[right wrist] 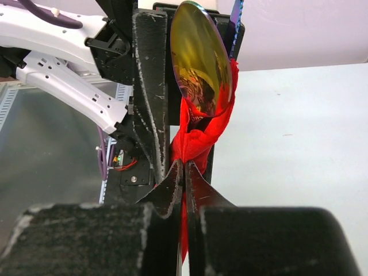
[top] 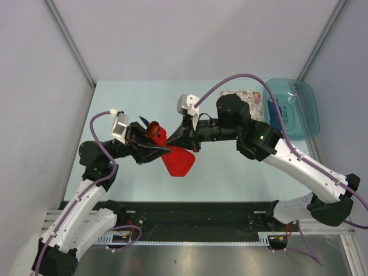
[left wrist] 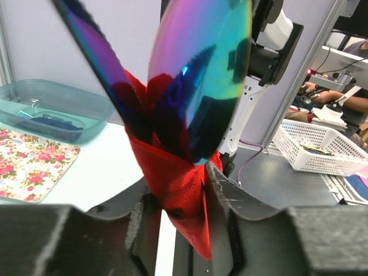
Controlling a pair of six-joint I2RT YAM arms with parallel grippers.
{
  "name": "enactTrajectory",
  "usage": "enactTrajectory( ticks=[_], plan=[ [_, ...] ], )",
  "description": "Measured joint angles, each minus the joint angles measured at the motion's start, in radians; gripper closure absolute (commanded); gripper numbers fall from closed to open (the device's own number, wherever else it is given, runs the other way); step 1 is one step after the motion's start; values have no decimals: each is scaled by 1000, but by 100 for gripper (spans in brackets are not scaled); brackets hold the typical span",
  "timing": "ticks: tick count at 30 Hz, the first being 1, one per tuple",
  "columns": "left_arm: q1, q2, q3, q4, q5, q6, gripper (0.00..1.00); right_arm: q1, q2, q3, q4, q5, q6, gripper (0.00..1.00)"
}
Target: Place the utensils on the paper napkin and roll it up
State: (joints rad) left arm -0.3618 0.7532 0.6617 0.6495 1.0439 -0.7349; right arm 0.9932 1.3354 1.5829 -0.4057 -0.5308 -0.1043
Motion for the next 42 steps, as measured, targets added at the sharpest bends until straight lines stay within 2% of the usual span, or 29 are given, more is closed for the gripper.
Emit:
enactTrajectory(
  ticks=[3,4,5,8,10,11,12,13,14,16,19,30,31,32,35,40,42],
  plan=[
    [0,0,0,8,-3,-8,90,3,-3,-8,11,0,-1,100],
    [0,1,-1,15,0,-10,94,3,-4,-11,15,2,0,100],
    [0,0,-2,20,1,-11,99,3,-4,-12,17,0,0,100],
    [0,0,-7,25,-1,-9,100,3,-6,-16,19,2,3,100],
    [0,0,-10,25,-1,-7,100,3,-8,-21,20,2,3,81],
    [0,1,-11,24,-1,-6,100,3,-10,-26,23,4,6,67],
    [0,1,-11,21,1,-5,100,2,-13,-30,25,7,11,45],
    [0,2,-11,18,5,-2,100,1,-17,-32,30,7,21,36],
    [0,5,-11,16,6,2,100,-2,-21,-34,37,7,29,22],
    [3,14,-11,13,6,4,100,-14,-39,-43,45,2,37,17],
    [12,34,-11,13,6,2,100,-39,-72,-56,41,-7,50,16],
    [41,64,23,13,4,-11,100,-97,-163,-193,-119,-46,16,32],
    [43,64,28,13,4,-13,100,-100,-163,-201,-129,-49,14,37],
    [44,64,37,14,4,-18,100,-104,-163,-210,-140,-52,12,50],
    [44,64,42,20,4,-26,100,-123,-162,-222,-159,-65,2,72],
    [44,64,42,19,5,-42,100,-193,-146,-223,-143,-119,36,98],
    [44,63,42,16,5,-43,100,-218,-131,-223,-127,-145,57,100]
  ],
)
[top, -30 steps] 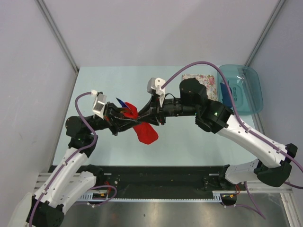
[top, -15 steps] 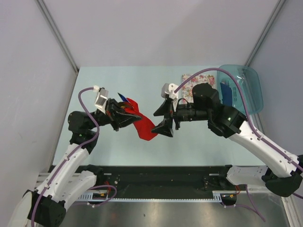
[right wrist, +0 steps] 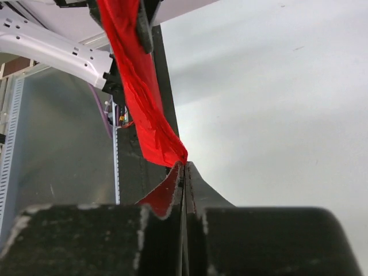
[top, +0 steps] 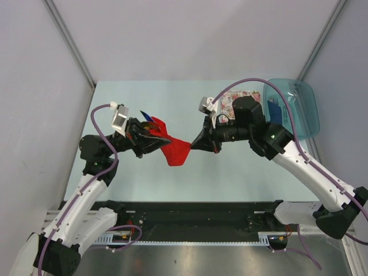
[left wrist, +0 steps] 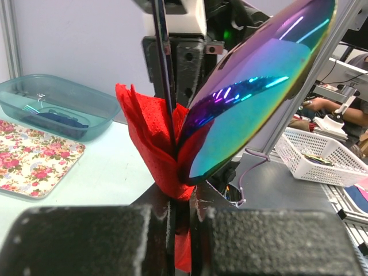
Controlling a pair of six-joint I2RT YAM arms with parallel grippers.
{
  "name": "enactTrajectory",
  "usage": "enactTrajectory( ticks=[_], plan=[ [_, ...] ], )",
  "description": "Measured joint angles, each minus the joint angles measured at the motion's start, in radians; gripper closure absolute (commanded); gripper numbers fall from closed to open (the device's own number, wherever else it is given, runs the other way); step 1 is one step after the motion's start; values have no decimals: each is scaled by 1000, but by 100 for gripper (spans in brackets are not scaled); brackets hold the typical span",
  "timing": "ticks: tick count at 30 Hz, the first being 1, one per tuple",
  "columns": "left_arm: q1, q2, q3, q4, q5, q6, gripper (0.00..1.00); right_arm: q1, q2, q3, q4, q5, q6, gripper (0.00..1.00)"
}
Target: Place the utensils on the paper napkin and roll it up
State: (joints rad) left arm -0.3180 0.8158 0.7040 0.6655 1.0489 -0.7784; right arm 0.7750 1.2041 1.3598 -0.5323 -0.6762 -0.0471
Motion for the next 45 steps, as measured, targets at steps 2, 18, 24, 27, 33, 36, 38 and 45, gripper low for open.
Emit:
enactTrajectory(
  ticks=[2,18,24,27,33,36,38,45],
  plan=[
    [0,-2,0,-3,0,0,100,-12,16,0,16,-24,23,100],
    [-3,-8,13,-25,2,-28,100,0,101,-64,234,-94,128,100],
    [-5,-8,13,-61,2,-27,100,60,185,-77,368,-118,190,100],
    [-7,-8,13,-62,2,-33,100,86,192,-77,398,-123,205,100],
    [-7,-8,13,-55,2,-45,100,111,194,-80,431,-122,223,100],
    [-7,-12,13,-68,-5,-41,100,112,194,-79,428,-117,217,100],
    [-8,-16,13,-97,-26,-21,100,102,195,-72,408,-98,204,100],
    [-14,-18,43,-333,-248,154,100,6,212,31,236,105,155,57]
  ],
)
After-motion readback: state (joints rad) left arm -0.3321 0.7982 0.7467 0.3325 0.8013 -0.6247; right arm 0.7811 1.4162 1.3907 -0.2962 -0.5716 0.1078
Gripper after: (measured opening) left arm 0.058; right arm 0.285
